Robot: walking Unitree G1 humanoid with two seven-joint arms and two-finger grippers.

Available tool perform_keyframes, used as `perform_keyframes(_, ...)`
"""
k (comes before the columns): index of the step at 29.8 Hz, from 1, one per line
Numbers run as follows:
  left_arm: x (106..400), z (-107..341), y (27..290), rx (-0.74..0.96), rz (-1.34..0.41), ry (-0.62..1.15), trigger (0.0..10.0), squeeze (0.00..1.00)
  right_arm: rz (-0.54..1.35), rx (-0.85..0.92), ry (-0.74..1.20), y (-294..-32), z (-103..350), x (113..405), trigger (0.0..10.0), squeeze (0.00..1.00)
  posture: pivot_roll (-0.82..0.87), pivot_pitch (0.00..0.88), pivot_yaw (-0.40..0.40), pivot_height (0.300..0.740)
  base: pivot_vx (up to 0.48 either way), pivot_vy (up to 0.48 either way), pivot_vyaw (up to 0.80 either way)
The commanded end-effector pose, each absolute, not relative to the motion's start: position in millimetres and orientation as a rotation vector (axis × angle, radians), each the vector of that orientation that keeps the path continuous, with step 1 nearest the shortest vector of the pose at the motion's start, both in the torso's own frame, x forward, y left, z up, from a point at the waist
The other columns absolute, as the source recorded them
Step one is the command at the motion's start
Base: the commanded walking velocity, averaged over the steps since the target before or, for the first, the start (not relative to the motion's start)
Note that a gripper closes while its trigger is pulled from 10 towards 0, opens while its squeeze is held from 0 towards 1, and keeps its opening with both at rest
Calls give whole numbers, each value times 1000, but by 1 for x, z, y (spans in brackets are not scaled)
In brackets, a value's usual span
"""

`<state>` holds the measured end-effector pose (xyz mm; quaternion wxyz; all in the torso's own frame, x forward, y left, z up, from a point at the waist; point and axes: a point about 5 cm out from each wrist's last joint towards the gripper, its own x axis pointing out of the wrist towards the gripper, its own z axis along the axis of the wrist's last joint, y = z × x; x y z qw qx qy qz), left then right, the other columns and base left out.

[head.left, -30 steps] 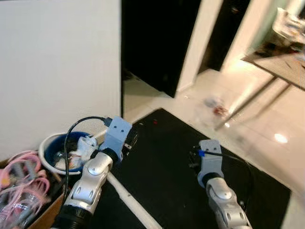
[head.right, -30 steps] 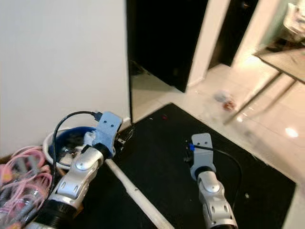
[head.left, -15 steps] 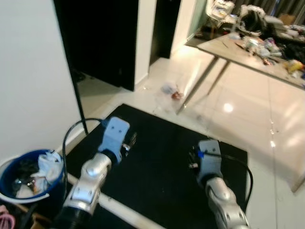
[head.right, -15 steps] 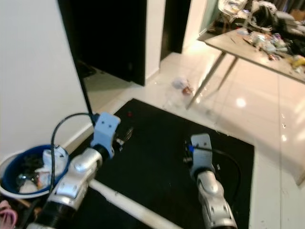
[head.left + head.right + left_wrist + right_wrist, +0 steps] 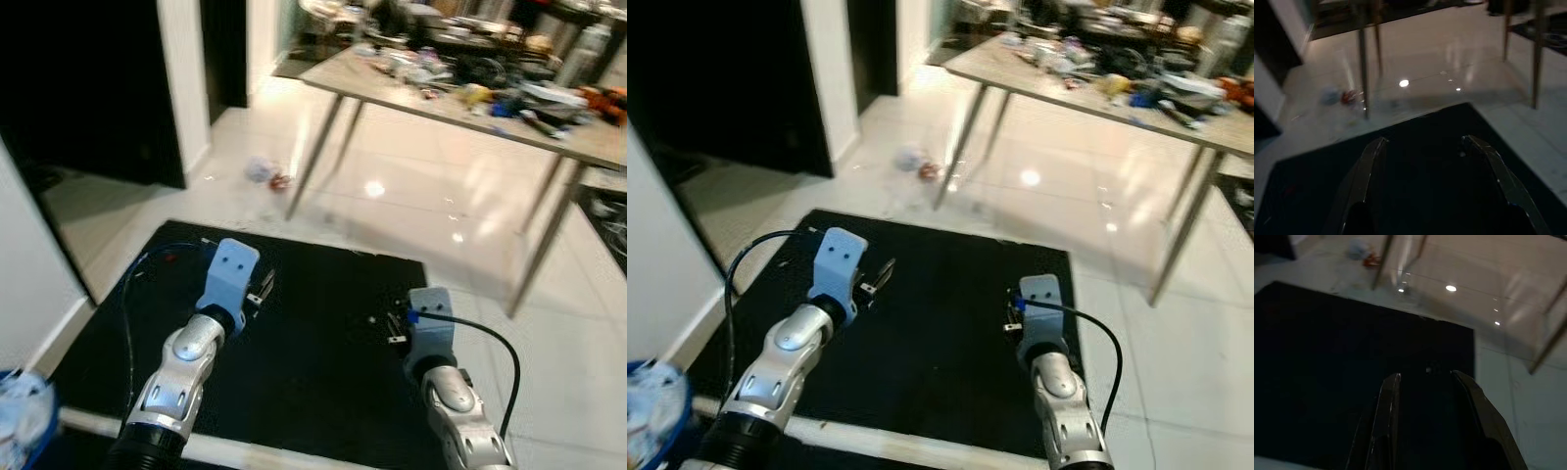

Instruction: Picking trash to rubbish bin

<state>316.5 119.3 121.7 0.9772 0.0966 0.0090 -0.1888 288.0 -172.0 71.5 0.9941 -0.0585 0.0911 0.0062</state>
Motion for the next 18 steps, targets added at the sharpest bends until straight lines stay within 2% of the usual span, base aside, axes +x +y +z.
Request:
perform_keyframes(1,316,124,116,177,-390,7,10000,0,-19,-132,189,-177,71,287,10000,0,-103,50,-34,740,0,0,0)
perform_keyframes(16,315,133,112,95,-432,-28,10000,0,-22,-131,180,-175,71,288,10000,0,-99,55,-31,740,0,0,0)
perform_keyframes(18,315,134,112,88,-433,-35,10000,0,-23,-131,178,-175,71,289,10000,0,-101,57,-31,740,339,0,0)
